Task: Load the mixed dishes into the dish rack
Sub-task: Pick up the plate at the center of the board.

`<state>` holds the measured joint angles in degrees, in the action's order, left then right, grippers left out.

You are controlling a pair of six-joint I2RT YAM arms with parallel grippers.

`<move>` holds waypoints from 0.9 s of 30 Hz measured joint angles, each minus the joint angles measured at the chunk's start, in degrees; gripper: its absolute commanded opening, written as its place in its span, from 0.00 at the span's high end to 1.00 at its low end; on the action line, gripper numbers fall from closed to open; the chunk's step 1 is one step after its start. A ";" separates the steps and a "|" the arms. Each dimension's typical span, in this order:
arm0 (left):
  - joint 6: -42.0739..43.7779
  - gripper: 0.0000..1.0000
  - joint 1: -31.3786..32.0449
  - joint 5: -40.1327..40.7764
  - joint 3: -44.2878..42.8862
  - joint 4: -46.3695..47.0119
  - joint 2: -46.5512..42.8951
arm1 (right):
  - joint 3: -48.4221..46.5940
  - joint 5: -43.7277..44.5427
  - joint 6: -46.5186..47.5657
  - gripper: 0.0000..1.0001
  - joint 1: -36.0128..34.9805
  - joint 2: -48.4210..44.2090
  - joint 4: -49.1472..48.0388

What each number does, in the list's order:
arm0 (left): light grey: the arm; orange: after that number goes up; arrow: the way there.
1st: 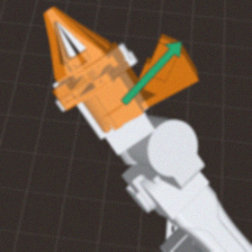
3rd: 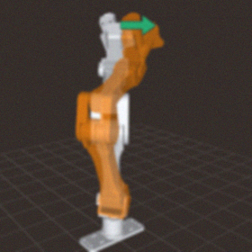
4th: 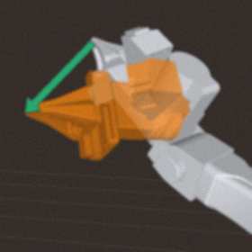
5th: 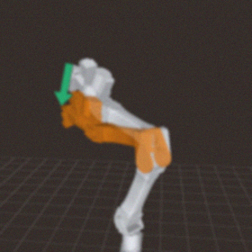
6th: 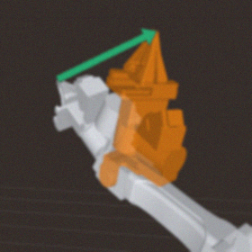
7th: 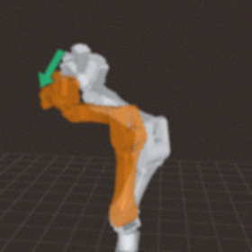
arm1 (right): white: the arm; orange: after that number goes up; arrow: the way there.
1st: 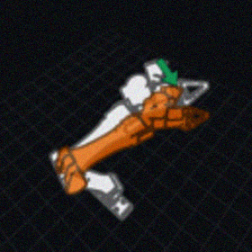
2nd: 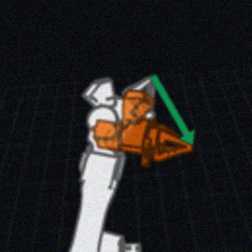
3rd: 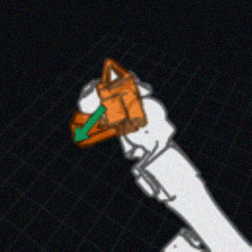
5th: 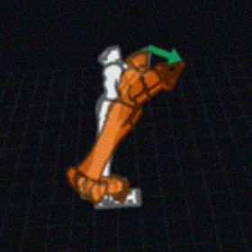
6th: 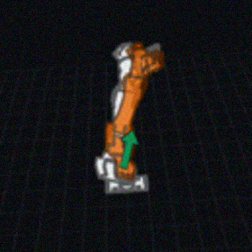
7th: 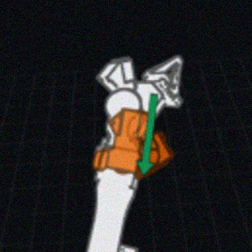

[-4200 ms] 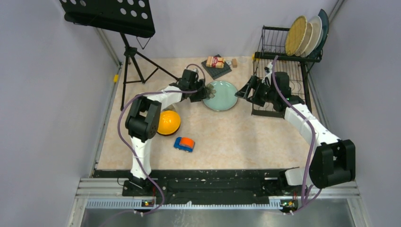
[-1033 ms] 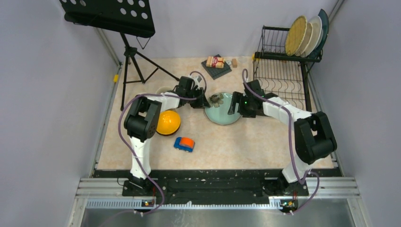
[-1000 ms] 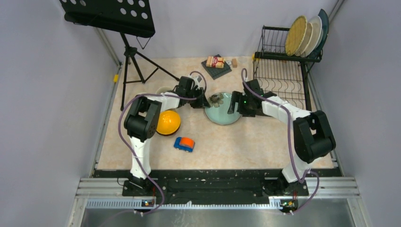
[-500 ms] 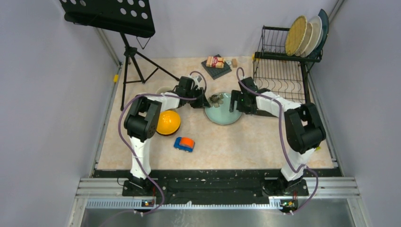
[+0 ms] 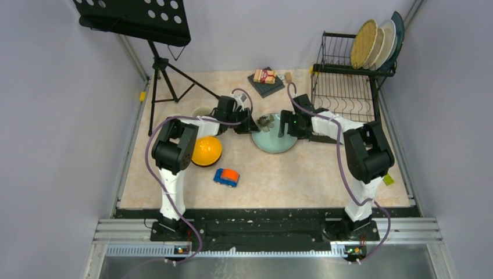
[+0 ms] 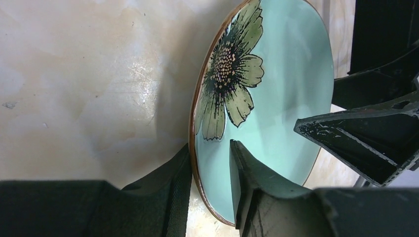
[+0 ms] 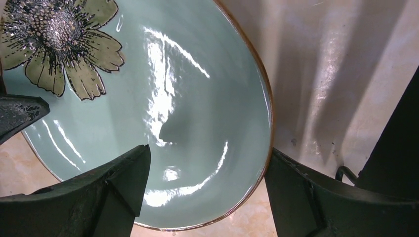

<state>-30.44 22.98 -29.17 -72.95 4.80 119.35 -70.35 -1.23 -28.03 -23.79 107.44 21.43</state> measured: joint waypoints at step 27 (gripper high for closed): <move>-6.38 1.00 -1.46 -7.74 4.28 7.74 -1.33 | 0.04 -7.61 2.71 0.17 1.03 0.79 -3.82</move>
<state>-36.82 21.52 -36.91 -68.66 12.53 118.02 -70.30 -8.84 -25.32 -22.76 108.22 17.61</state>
